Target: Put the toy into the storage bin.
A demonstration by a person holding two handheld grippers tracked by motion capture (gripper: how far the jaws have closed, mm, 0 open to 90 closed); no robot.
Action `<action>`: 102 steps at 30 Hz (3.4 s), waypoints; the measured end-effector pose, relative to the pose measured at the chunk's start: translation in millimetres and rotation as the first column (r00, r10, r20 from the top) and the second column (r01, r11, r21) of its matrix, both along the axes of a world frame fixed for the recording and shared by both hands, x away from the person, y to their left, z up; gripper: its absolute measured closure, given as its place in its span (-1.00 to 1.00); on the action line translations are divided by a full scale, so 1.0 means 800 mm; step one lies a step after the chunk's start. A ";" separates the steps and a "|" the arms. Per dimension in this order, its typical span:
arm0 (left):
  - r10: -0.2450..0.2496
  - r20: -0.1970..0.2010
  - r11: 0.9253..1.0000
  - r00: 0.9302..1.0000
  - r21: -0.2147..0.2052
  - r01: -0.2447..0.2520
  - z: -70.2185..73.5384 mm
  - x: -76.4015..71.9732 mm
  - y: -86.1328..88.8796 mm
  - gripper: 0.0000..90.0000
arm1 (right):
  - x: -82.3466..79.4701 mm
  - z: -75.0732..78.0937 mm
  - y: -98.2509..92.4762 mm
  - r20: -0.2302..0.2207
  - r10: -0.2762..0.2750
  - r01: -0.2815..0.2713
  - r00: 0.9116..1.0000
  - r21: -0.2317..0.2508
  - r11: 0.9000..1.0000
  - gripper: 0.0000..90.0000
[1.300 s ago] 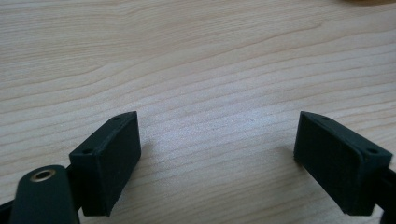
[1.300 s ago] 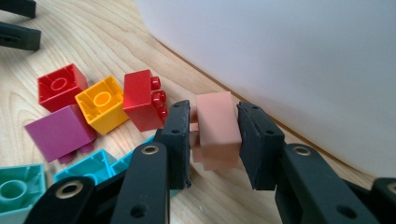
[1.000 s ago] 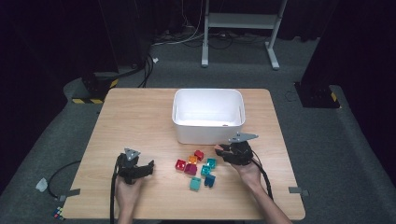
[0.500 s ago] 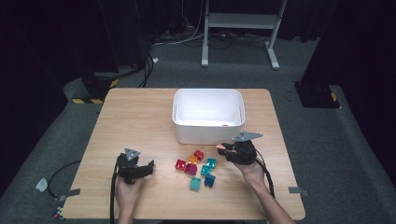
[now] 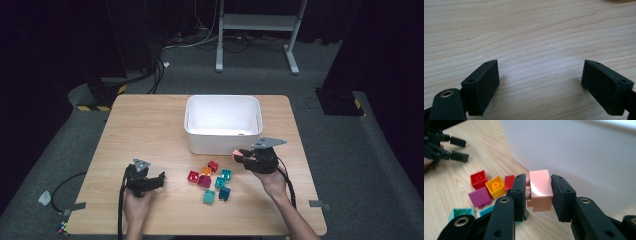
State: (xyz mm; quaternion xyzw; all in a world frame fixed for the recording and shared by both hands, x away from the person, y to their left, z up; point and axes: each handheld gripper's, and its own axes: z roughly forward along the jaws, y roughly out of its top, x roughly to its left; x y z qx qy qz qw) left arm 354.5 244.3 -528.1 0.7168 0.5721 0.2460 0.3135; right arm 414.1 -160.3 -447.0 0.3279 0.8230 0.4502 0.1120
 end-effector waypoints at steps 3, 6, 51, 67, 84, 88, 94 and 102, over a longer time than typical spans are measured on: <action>0.000 0.000 1.000 1.000 0.000 0.000 0.000 0.000 0.000 -0.67 | 0.000 0.008 -0.001 0.009 0.000 0.000 1.000 0.010 1.000 0.46; 0.000 0.000 1.000 1.000 0.000 0.000 0.000 0.000 0.000 -0.67 | 0.000 0.013 -0.001 0.009 0.004 -0.004 1.000 0.022 1.000 0.46; -0.002 0.000 1.000 1.000 -0.002 0.002 0.000 0.000 0.000 -0.67 | 0.037 0.125 -0.023 0.107 -0.017 0.008 0.994 0.084 0.996 0.46; -0.003 0.000 1.000 1.000 -0.002 0.003 0.000 0.000 0.000 -0.67 | 0.063 0.135 -0.006 0.111 -0.017 0.013 0.994 0.038 0.999 0.46; -0.003 0.000 1.000 1.000 -0.002 0.003 0.000 0.000 0.000 -0.67 | 0.100 0.129 0.004 0.072 -0.057 0.054 0.996 0.043 0.998 0.46; -0.003 0.000 1.000 1.000 -0.002 0.003 0.000 0.000 0.000 -0.67 | 0.110 0.121 0.006 0.051 -0.072 0.070 0.996 0.034 0.997 0.46; -0.003 0.000 1.000 1.000 -0.002 0.003 0.000 0.000 0.000 -0.67 | 0.122 0.112 0.004 0.036 -0.101 0.099 0.994 0.040 0.994 0.46; -0.002 0.000 1.000 1.000 -0.002 0.002 0.000 0.000 0.000 -0.67 | 0.134 0.110 0.009 0.022 -0.117 0.117 0.993 0.010 0.993 0.46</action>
